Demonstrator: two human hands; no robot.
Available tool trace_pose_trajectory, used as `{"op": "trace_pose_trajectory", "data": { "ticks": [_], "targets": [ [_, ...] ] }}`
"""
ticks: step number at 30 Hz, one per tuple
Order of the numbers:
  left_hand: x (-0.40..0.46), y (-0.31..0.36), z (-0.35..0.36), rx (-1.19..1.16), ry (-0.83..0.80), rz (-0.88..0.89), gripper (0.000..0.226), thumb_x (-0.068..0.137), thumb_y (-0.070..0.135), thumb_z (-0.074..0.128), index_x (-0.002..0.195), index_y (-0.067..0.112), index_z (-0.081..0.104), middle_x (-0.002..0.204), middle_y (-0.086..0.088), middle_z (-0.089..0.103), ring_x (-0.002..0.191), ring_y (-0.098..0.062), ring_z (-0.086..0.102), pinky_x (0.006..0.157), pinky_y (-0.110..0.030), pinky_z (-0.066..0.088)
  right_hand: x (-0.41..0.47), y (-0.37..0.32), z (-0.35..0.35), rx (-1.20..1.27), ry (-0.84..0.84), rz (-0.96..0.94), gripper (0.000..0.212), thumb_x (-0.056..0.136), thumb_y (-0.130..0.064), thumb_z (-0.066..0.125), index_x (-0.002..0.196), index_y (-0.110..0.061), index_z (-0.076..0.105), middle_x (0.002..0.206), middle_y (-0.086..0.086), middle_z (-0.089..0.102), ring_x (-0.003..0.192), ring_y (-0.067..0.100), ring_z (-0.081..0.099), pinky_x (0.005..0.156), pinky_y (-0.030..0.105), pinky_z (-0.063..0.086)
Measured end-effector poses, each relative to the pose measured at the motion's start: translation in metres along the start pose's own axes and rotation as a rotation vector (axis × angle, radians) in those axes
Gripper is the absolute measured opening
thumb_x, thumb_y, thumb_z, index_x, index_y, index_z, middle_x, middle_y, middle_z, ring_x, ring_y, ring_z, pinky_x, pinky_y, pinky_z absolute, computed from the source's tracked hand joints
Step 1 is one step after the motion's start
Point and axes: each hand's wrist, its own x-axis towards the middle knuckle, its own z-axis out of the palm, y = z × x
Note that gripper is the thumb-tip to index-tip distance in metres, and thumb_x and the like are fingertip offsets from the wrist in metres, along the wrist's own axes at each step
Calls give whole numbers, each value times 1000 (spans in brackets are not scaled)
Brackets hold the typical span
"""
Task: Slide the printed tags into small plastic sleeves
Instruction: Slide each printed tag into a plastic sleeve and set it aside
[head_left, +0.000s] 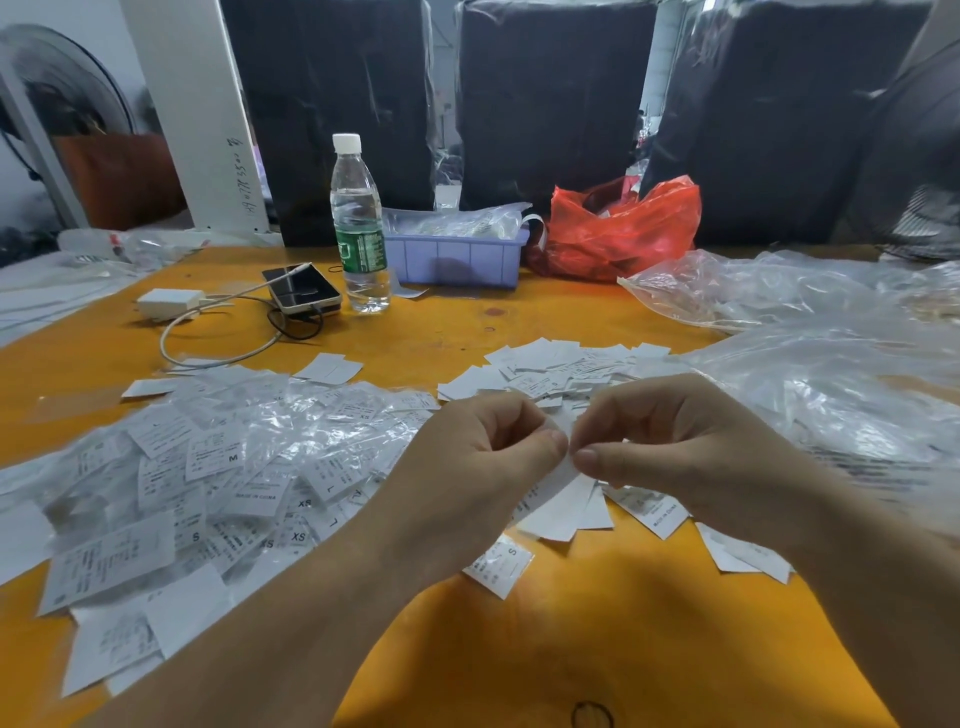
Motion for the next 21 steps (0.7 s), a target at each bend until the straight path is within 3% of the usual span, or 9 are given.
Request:
{"op": "trace_pose_trajectory", "data": {
  "ticks": [3, 8, 12, 15, 18, 21],
  "targets": [
    [0, -1, -1, 7, -6, -6, 20, 92, 29, 61, 79, 15, 68, 80, -14, 62, 62, -9, 51, 53, -15, 38, 0, 1, 0, 20, 35, 0, 8, 74, -20, 71, 81, -16, 74, 78, 8, 69, 75, 25, 63, 67, 37, 51],
    [2, -2, -5, 24, -9, -29, 19, 91, 26, 63, 76, 14, 65, 83, -18, 64, 61, -11, 51, 52, -17, 38, 0, 2, -1, 68, 114, 30, 16, 80, -3, 74, 84, -18, 71, 79, 10, 71, 76, 26, 67, 71, 47, 52],
    [4, -3, -5, 11, -12, -35, 22, 90, 36, 62, 77, 18, 64, 81, -15, 63, 56, -7, 47, 51, -17, 37, -1, -1, -1, 102, 107, 58, 15, 73, -18, 75, 87, -21, 70, 79, 9, 73, 73, 18, 67, 68, 38, 52],
    [5, -4, -5, 32, 10, -23, 19, 93, 28, 61, 77, 19, 63, 68, -5, 60, 54, -4, 48, 50, -16, 38, -1, -1, 2, 95, 78, 68, 16, 74, -23, 79, 87, -25, 70, 81, 10, 73, 78, 30, 65, 70, 44, 52],
    [7, -6, -8, 76, 13, -63, 19, 91, 27, 62, 74, 21, 65, 64, 8, 62, 53, 2, 52, 47, -11, 38, -1, 2, 1, 19, 78, 82, 15, 81, -10, 76, 87, -24, 71, 81, 7, 72, 76, 27, 64, 70, 43, 52],
    [14, -7, -24, 164, -37, -187, 16, 89, 28, 62, 75, 23, 66, 68, 12, 68, 52, 6, 56, 46, -11, 40, -2, 4, -1, -214, 103, 102, 13, 83, -14, 74, 87, -25, 70, 80, -4, 69, 74, 14, 64, 71, 37, 55]
  ]
}}
